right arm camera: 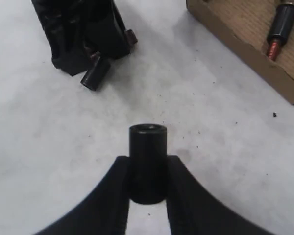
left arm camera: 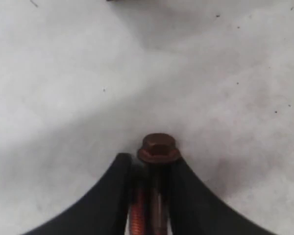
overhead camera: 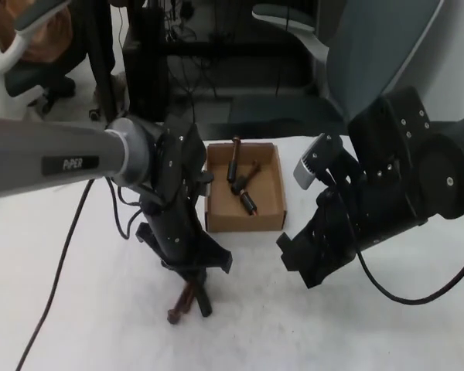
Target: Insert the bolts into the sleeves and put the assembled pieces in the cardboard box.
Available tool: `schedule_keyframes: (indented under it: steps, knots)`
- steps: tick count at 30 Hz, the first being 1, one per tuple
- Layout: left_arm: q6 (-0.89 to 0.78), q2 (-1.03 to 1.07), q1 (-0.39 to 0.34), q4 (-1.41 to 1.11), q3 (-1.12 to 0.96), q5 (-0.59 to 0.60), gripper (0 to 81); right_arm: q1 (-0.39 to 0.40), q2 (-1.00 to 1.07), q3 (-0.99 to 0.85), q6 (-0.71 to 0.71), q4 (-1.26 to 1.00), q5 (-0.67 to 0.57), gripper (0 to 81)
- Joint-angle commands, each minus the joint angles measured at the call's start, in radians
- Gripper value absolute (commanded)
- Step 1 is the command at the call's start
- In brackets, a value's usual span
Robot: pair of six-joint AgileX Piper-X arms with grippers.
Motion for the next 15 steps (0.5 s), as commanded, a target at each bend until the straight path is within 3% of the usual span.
schedule_keyframes:
  steps: [1, 15]
  knots:
    - [-0.007, 0.013, -0.009, -0.003, -0.001, -0.014, 1.1, -0.004, -0.014, 0.000, 0.008, -0.012, -0.017, 0.4]
    - [0.052, -0.228, -0.009, -0.245, 0.003, -0.009, 1.8, -0.004, -0.119, 0.078, 0.023, -0.020, -0.017, 0.4]
